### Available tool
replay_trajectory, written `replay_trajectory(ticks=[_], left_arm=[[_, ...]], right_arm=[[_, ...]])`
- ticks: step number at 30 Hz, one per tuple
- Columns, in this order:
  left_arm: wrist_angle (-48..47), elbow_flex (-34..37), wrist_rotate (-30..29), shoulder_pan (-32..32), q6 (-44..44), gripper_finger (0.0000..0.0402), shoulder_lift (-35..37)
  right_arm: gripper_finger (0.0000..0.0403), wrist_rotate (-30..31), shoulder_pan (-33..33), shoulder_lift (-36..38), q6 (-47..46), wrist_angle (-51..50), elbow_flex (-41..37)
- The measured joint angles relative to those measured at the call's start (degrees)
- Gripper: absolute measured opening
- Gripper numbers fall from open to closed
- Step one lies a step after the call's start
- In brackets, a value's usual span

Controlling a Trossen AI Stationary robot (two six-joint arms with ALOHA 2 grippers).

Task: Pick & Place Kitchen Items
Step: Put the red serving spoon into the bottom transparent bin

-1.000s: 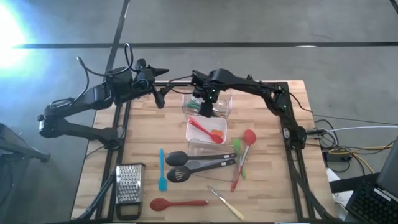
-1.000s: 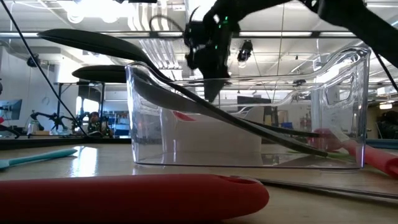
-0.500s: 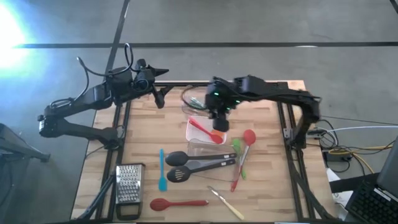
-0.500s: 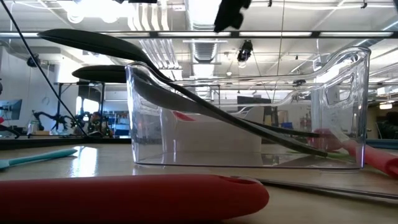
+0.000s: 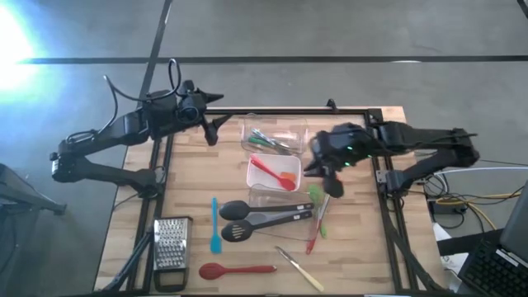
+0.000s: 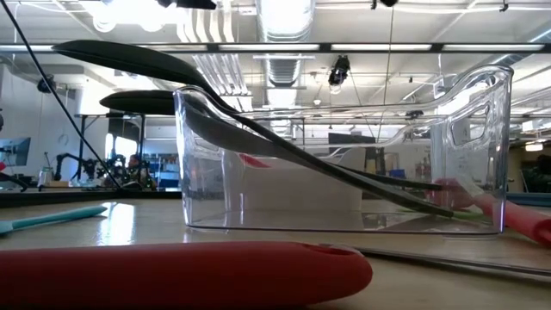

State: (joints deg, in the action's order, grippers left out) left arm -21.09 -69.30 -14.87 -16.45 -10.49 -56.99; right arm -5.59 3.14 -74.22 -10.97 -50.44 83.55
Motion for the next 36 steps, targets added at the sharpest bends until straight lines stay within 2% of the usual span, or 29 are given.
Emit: replay_trajectory(ticks=[8,10,13,16,18,27,36], left_arm=[[-5.49,0.0,0.32,0.0,1.55,0.03,0.02],[-7.5,0.0,1.67,0.0,1.64,0.03,0.02],[-11.67,0.0,7.12,-0.03,1.3,0.03,0.02],[-15.58,0.07,11.64,0.05,2.21,0.03,-0.03],[-18.55,0.16,12.44,0.04,4.25,0.03,-0.05],[-30.1,0.49,12.07,0.06,15.17,0.03,-0.2],[-31.9,6.5,10.64,0.07,21.3,0.03,-0.2]], right_arm=[[0.0041,8.93,5.22,10.22,-8.02,0.05,-10.48],[0.0036,11.1,6.21,12.26,-9.77,0.33,-12.71],[0.0033,13.09,6.88,14.3,-11.84,0.36,-15.45],[0.0034,13.33,7.09,15.94,-12.82,1.5,-18.23],[0.0033,13.29,7.14,16.84,-13.53,2.23,-19.97],[0.0033,13.35,7.12,19.8,-14.23,5.88,-26.26],[0.0034,14.75,7.24,22.18,-21.93,5.86,-32.94]])
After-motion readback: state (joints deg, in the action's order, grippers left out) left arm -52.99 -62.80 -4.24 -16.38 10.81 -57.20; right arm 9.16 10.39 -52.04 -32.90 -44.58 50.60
